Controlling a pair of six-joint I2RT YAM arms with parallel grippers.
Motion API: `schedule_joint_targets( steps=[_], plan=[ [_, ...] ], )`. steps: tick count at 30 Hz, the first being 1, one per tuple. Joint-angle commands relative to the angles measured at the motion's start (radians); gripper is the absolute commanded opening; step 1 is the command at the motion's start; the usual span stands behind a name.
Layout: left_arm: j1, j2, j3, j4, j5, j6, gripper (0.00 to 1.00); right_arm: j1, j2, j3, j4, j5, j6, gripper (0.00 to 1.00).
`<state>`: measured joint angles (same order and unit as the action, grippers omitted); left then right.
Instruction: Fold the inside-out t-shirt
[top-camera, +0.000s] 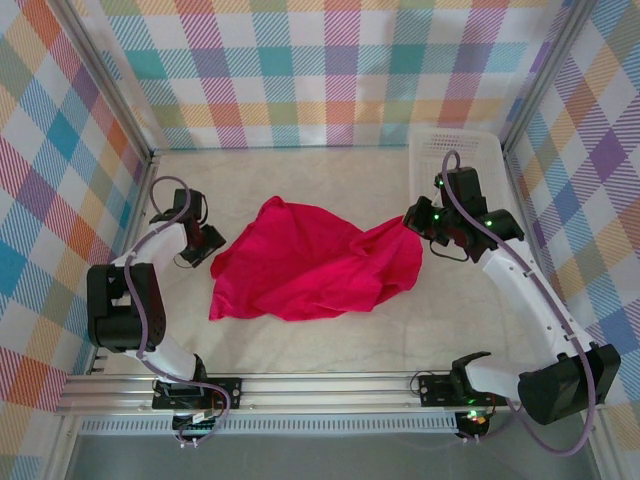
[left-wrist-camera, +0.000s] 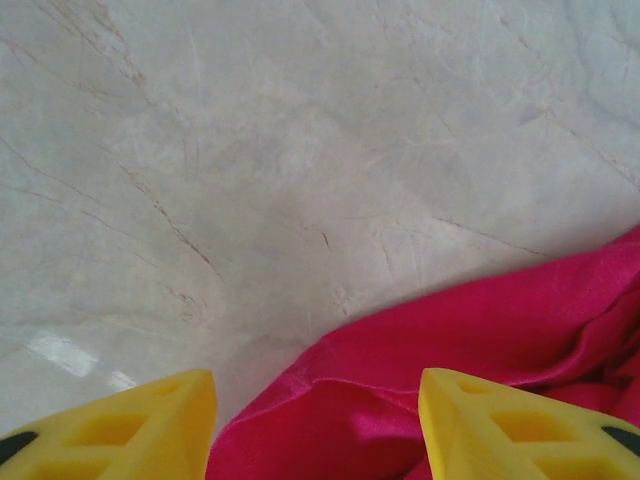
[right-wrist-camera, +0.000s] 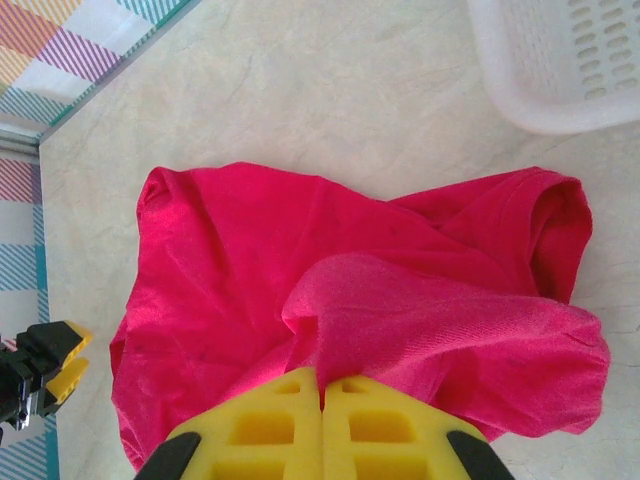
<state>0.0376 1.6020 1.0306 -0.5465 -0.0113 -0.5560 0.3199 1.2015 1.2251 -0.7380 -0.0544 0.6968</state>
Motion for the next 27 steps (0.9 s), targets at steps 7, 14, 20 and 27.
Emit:
schedule_joint_targets(
  steps=[7,14,20,27],
  plan=[
    [0.011,0.099,-0.012,0.063,0.088,-0.016,0.50,-0.007,0.015,0.008,0.012,-0.021,-0.008,0.00],
    [0.011,0.197,0.002,0.066,0.060,-0.016,0.38,-0.008,0.020,0.002,0.014,-0.022,-0.008,0.00],
    [0.012,0.166,0.030,0.026,0.041,-0.018,0.00,-0.008,0.028,0.012,0.006,-0.020,-0.015,0.00],
    [0.011,-0.010,0.074,-0.061,0.045,-0.017,0.00,-0.021,0.038,0.112,-0.044,0.007,-0.051,0.00]
  ],
)
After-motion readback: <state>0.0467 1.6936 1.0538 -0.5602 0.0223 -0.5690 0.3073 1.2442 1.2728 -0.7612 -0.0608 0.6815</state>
